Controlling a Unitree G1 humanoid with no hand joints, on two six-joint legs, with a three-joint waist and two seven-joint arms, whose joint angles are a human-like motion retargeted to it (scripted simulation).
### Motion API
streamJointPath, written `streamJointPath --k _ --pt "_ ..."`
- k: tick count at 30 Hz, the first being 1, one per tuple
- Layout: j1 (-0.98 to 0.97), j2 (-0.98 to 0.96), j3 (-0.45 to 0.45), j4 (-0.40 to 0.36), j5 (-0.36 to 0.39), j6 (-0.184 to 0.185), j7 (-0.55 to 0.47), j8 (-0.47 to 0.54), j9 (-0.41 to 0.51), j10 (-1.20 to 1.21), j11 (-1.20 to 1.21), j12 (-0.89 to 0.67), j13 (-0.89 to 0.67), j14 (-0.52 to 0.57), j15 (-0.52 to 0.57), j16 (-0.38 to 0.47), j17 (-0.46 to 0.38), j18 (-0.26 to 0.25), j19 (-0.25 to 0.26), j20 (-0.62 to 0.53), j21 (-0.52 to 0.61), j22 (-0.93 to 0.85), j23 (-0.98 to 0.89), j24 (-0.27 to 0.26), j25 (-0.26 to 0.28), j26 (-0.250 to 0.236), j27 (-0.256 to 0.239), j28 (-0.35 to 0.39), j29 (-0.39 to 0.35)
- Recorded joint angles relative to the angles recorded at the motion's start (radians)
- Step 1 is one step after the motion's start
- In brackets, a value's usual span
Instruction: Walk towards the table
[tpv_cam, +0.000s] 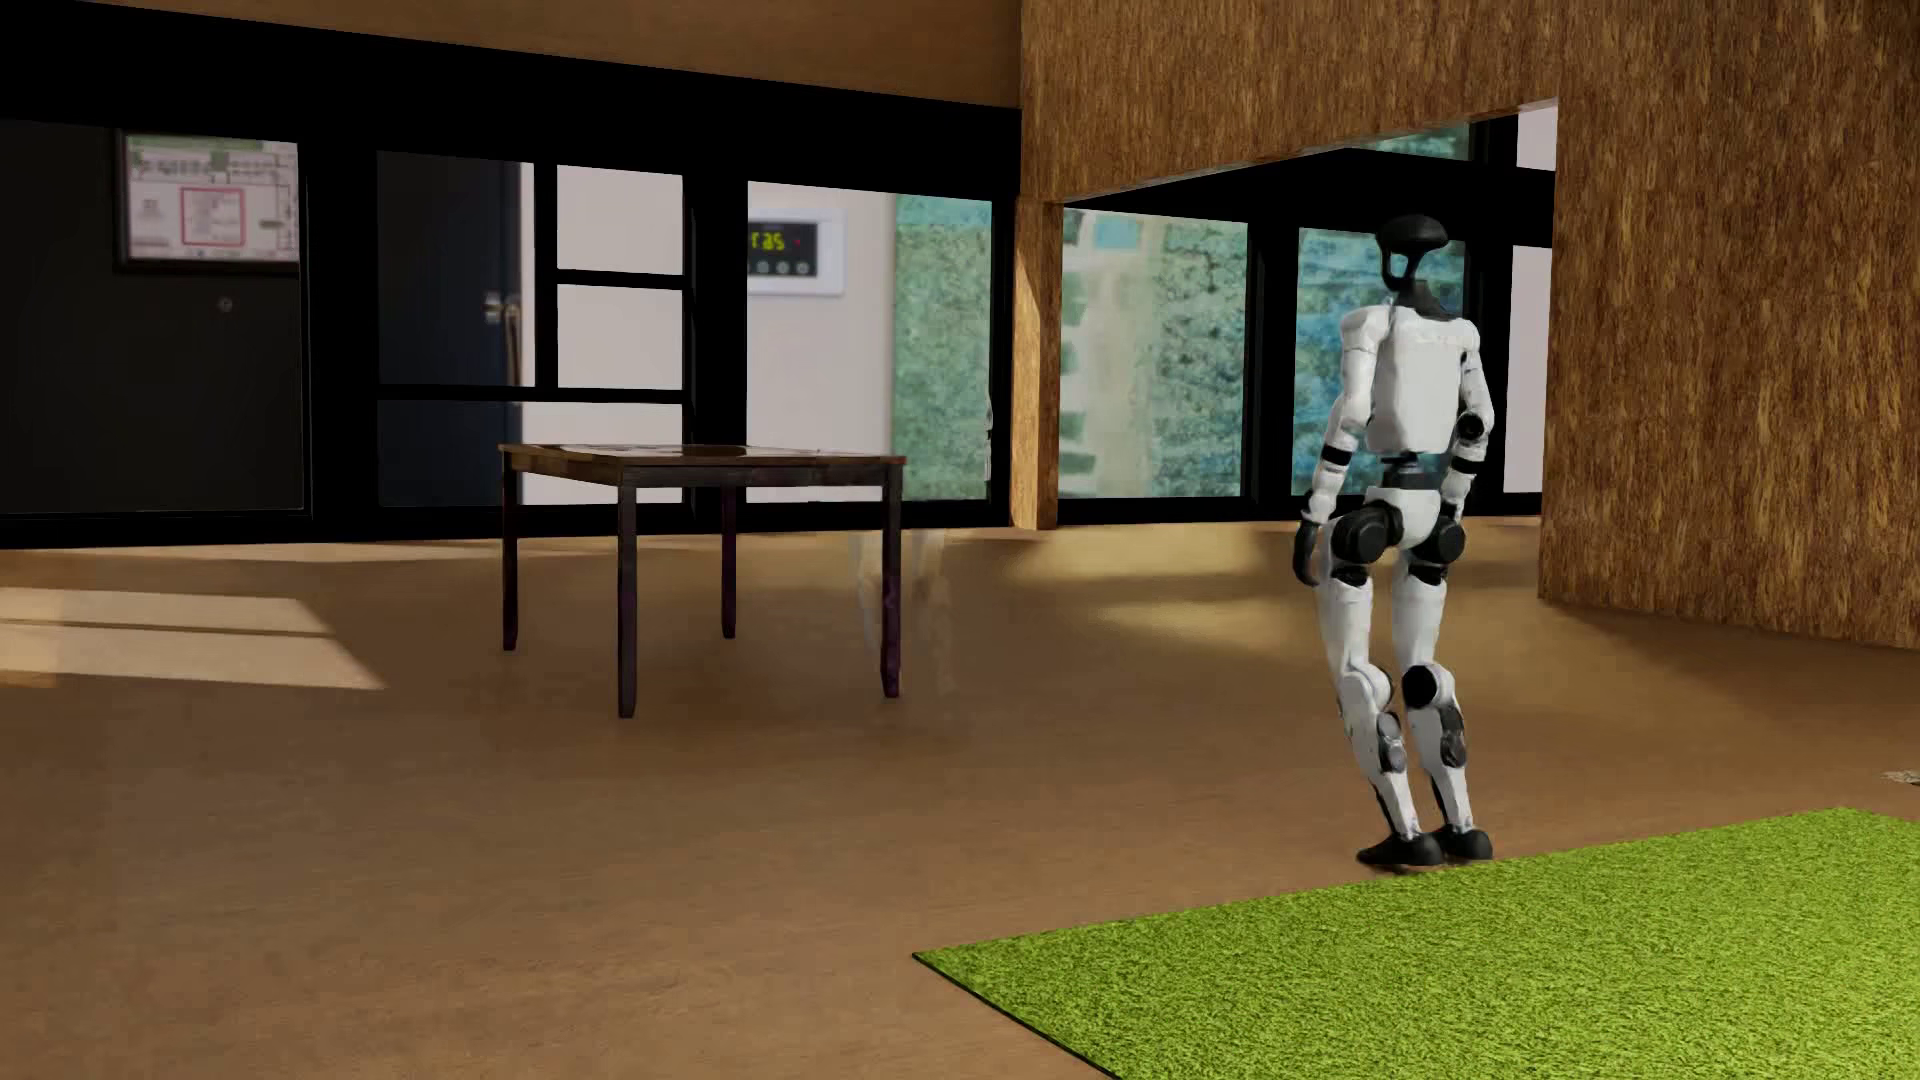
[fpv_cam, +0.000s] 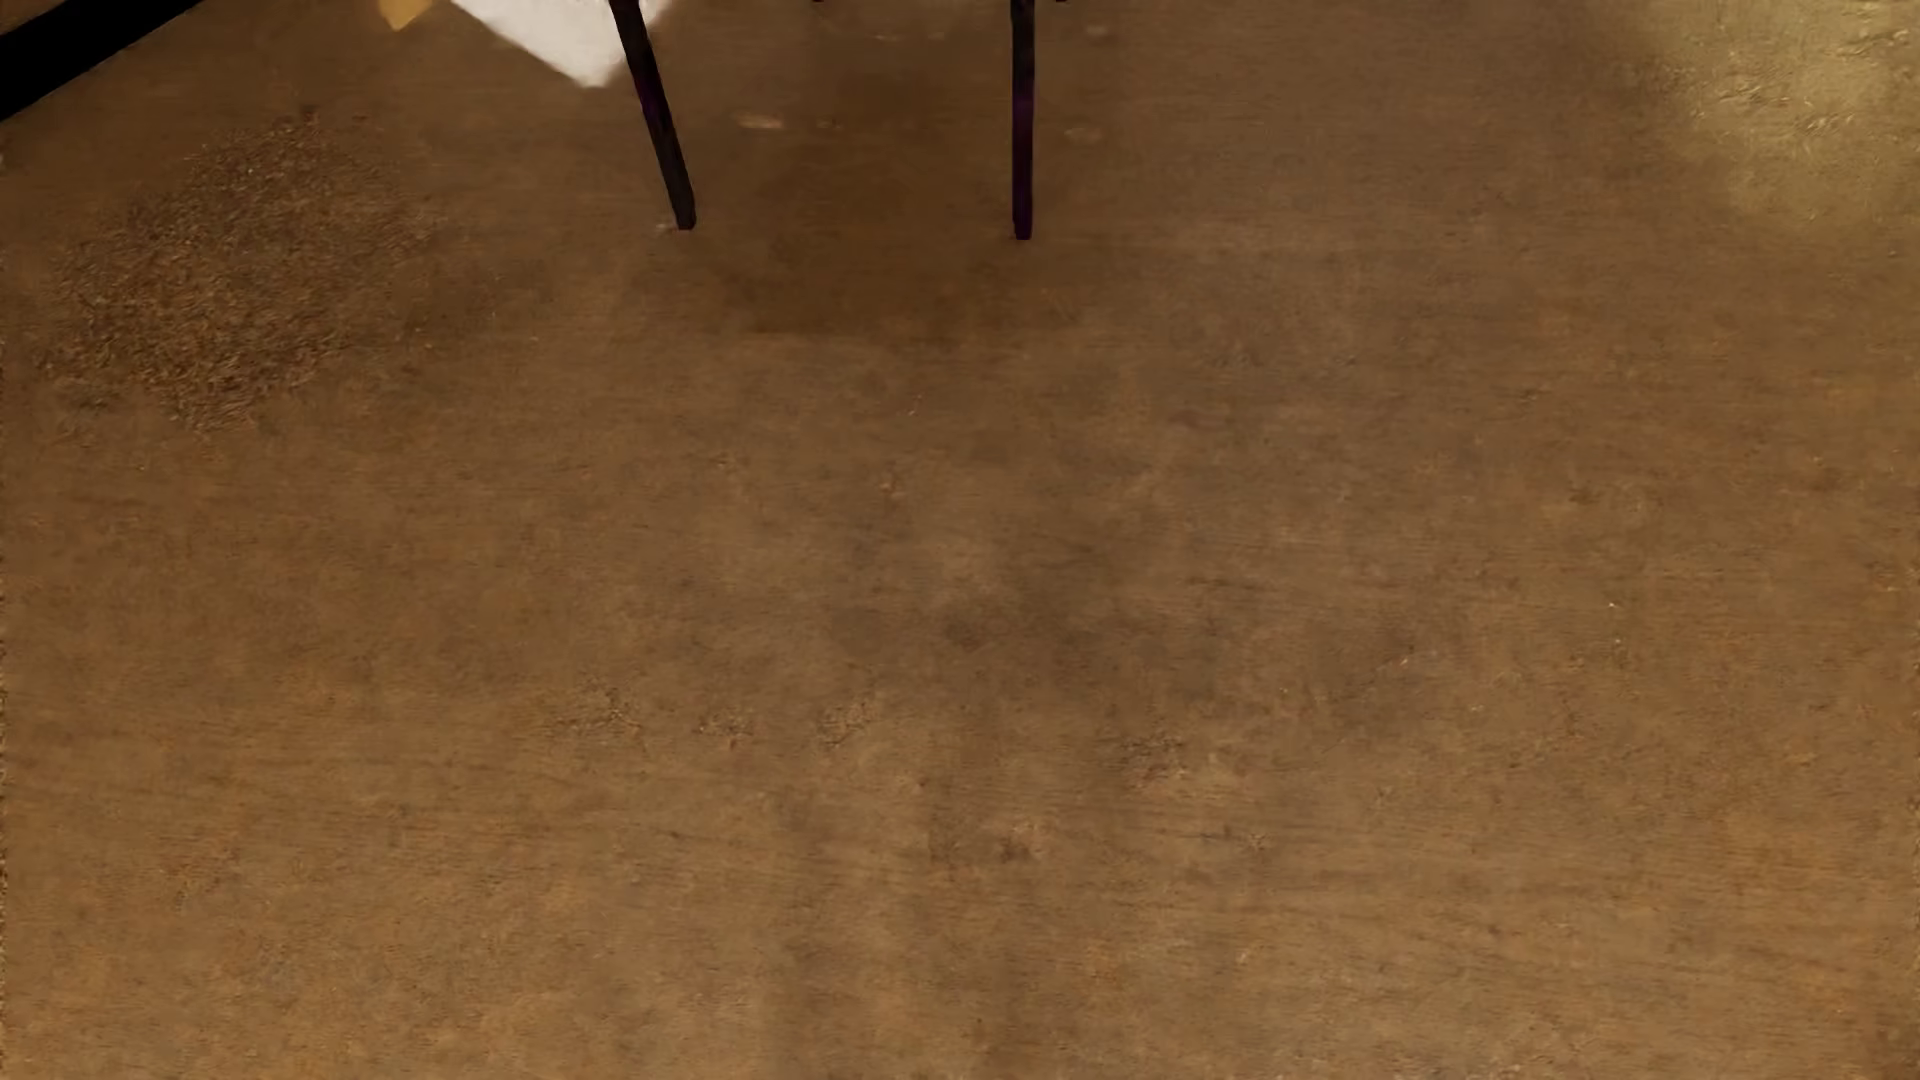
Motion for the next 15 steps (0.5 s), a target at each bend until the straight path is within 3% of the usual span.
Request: streamJointPath --k 12,15 --pt "-0.03 -0.015 -0.006 0.011 0.024 0.01 0.0 0.0 -0.009 0.037 -0.017 0.041 0.048 -0.066 -0.027 0.01 -0.008 0.0 0.0 0.029 0.013 -0.028 0.024 0.0 0.0 0.0 0.0 0.0 0.0" --pt "-0.125 -0.004 0.017 0.013 0.038 0.009 0.0 0.0 0.015 0.215 -0.001 0.057 0.058 0.0 -0.021 0.019 -0.011 0.0 0.0 0.048 0.033 -0.036 0.048 0.0 0.0 0.0 0.0 0.0 0.0"
